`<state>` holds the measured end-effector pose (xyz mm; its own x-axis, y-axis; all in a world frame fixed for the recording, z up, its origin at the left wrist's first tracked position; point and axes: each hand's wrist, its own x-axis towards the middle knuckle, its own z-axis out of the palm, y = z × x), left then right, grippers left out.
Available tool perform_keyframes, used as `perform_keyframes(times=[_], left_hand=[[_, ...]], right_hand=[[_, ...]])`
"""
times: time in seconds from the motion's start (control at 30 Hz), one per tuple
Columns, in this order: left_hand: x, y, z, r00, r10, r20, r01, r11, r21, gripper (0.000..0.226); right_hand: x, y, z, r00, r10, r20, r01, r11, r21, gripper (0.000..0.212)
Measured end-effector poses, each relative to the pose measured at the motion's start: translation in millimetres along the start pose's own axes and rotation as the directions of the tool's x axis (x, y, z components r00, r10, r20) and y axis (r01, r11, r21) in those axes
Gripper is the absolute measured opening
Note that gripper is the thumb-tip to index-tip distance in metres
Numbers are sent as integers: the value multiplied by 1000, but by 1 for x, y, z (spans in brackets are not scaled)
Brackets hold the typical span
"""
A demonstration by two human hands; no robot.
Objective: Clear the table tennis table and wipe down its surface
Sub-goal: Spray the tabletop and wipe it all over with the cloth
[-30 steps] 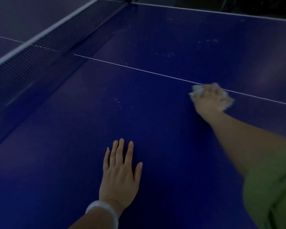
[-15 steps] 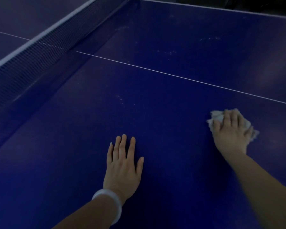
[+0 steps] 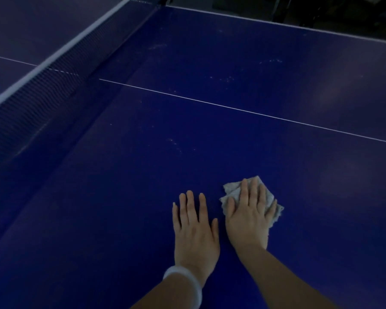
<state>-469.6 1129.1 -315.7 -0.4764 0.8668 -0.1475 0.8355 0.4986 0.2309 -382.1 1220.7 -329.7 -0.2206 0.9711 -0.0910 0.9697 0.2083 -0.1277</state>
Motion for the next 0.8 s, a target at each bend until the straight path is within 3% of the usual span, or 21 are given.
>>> perform_keyframes(times=[0.13,0.2,0.3,0.47,0.67,0.8], left_hand=[[-2,-36,-11,978,209,20,-202,964,-175,70],[2,-75,-23,965,260,-24,-261,957,-129,65],[16,-149,-43,981,144,-129,-147,989,-19,65],[58,-234,-61,986,-117,-116,123,991,47,88],[69,-244,-53,981,-136,-137,150,984,98,82],[69,-245,-55,982,-138,-132,152,983,100,84]], right_hand=[[1,2,3,1000,17,-4,-17,1000,-6,64],[0,3,3,1000,23,-13,-23,1000,-7,64],[0,1,2,999,29,-16,-29,1000,0,67],[-2,-3,2,998,55,-27,-56,998,-10,67],[-2,-8,3,995,97,-24,-97,995,-14,63],[9,-70,5,936,349,-53,-345,936,72,63]])
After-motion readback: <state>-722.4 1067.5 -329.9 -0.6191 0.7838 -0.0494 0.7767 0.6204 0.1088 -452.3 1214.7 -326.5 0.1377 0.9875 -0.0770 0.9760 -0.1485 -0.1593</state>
